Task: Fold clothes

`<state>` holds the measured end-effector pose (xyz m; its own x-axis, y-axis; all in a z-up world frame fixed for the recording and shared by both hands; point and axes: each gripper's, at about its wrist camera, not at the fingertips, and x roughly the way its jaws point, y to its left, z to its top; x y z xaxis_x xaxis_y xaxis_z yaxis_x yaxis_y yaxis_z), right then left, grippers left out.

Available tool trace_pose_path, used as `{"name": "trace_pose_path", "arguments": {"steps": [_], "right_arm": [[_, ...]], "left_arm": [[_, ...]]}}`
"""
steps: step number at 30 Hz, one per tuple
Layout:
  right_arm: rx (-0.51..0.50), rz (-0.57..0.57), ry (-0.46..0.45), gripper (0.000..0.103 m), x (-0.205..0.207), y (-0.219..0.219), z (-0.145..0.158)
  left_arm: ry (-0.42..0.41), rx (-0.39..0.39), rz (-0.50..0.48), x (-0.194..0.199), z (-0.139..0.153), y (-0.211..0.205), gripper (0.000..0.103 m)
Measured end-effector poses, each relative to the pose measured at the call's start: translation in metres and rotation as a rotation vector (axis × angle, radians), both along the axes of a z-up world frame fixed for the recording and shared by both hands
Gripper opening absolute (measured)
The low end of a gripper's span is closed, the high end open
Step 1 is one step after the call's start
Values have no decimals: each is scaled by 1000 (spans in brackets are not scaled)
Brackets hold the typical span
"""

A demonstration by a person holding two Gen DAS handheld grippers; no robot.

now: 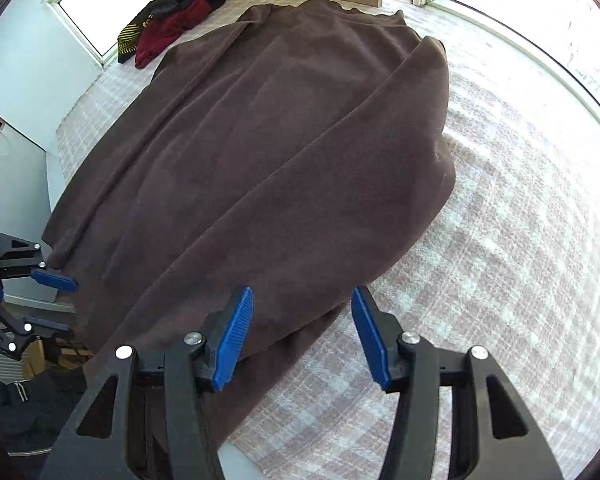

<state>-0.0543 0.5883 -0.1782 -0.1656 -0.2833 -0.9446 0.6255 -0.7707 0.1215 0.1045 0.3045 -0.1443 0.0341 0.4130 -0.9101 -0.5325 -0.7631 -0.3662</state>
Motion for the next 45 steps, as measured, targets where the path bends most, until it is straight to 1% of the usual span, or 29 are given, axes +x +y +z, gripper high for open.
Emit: {"name": "trace_pose_path", "arguments": {"steps": [3,5,7,10,11,12,13,14,15,16,18,20,22,24,25,26,27,28,29,30,31,33,36,39,42,45], "right_arm": [[109,56,90,51,1,-10,2],[155,95,143,51,0,-11,1],[182,125,180,51,-2,-9,1],[170,124,177,51,-10,0,-1],[174,120,180,51,-12,1,-3],[178,116,182,51,-14,3,-5],[168,113,171,51,-17,6,-6],[157,106,156,51,-21,8,-7],[150,98,146,51,-23,8,-10],[147,95,142,51,-26,8,-11],[133,87,127,51,-30,10,-12],[100,72,80,51,-38,12,-14],[76,56,57,51,-46,13,-15],[69,39,45,51,-56,14,-16],[55,23,24,51,-62,15,-17],[35,2,-9,51,-69,17,-19],[12,-14,-38,51,-75,19,-21],[-1,-28,-51,51,-80,21,-21],[4,-37,-46,51,-84,23,-21],[14,-42,-30,51,-86,25,-19],[21,-47,-11,51,-88,27,-16],[13,-48,18,51,-91,33,-7],[-1,-46,65,51,-103,34,10],[12,-39,103,51,-127,25,24],[61,-61,156,51,-168,6,31],[102,-83,168,51,-225,-10,20]], "left_arm": [[24,17,-59,39,9,35,48],[54,14,-108,58,9,58,48],[80,-36,-129,66,2,75,48],[101,-166,-116,67,-24,86,48],[103,-203,-114,66,-32,85,46],[100,-206,-101,65,-36,83,39],[86,-175,-83,62,-34,79,37],[47,-147,-57,58,-32,73,23],[12,-103,-19,54,-30,66,13],[-24,-56,18,50,-27,59,12],[-93,73,78,44,-19,45,12],[-142,202,117,43,-7,36,10],[-177,334,141,43,8,32,10],[-200,432,156,45,16,31,10],[-209,457,153,47,17,33,13],[-200,371,131,49,8,39,26],[-191,282,113,52,-1,45,48],[-187,175,109,56,-12,49,52],[-188,85,108,60,-23,52,52],[-216,85,120,62,-28,51,52],[-221,100,134,62,-28,51,52],[-169,133,133,62,-14,58,52],[-66,172,117,53,0,79,55],[-8,125,112,41,-11,96,54],[22,71,126,35,-26,105,54],[26,36,139,34,-43,111,54]]}}
